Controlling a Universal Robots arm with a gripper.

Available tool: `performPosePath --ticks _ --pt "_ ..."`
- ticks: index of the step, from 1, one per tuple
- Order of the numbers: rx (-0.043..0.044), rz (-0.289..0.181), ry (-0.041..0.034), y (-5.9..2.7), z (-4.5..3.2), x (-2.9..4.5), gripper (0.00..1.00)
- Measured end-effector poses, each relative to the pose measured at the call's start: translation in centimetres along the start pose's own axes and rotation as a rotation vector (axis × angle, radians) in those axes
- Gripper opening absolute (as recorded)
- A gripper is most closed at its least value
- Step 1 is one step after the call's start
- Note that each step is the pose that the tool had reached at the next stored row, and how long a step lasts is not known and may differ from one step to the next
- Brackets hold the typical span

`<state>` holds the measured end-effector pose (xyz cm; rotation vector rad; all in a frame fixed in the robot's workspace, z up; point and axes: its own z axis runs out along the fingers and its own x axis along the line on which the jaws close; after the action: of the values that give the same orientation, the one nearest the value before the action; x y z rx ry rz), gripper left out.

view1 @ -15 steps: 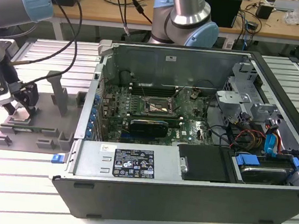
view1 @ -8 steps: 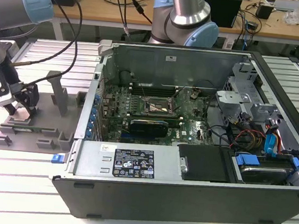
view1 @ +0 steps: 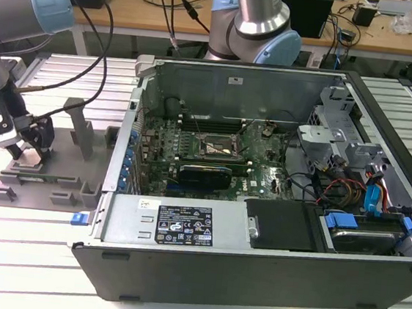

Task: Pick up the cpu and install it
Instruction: 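Pick up the cpu and move it towards the insertion slot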

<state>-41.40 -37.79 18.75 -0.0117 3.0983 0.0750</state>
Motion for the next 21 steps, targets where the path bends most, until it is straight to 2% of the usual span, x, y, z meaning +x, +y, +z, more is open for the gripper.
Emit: performPosePath --ticks 6,9,18,19,21 --pt "0.0007 0.006 -0.0005 -0.04 -0.01 0.0 0.6" --pt "0.0038 0.049 -0.0023 -0.04 -0.01 0.0 0.6" --pt "0.0034 0.041 -0.0019 -0.04 -0.13 -0.01 0.6" --pt "0.0028 0.041 0.002 -0.04 -0.12 -0.01 0.6" --pt "0.0022 0.041 0.0032 -0.05 -0.11 -0.07 0.6"
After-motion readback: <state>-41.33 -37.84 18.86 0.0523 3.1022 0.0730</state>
